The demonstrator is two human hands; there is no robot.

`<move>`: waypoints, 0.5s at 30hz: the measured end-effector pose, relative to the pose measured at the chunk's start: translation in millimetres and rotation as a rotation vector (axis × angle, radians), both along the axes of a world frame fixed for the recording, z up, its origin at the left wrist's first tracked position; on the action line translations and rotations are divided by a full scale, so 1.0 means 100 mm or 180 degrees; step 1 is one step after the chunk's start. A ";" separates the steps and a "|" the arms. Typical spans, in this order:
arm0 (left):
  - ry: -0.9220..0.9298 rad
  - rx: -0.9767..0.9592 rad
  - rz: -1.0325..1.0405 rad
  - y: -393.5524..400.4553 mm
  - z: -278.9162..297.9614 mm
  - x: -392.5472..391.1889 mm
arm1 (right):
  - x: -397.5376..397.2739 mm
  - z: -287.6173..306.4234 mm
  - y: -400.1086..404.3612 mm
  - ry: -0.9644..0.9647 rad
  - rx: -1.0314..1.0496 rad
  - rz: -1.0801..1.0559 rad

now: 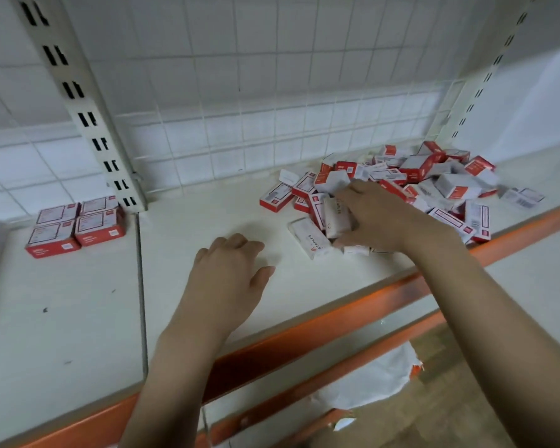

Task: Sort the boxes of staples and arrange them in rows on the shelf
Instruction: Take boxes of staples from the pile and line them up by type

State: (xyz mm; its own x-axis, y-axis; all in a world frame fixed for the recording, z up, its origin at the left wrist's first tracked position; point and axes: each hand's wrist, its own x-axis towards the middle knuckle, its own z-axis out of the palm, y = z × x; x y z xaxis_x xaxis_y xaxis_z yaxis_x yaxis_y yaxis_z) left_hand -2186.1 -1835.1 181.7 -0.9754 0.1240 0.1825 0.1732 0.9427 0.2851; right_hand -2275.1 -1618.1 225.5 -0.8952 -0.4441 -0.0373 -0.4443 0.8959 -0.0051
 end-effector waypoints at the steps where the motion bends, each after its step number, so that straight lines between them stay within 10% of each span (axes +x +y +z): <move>1: 0.0016 0.0027 0.0032 0.02 -0.01 0.01 | -0.06 0.01 0.02 -0.0068 0.0046 0.0023; 15: -0.0326 -0.0181 -0.0027 0.30 0.02 -0.24 | -0.09 0.02 0.18 0.0102 -0.0197 0.0326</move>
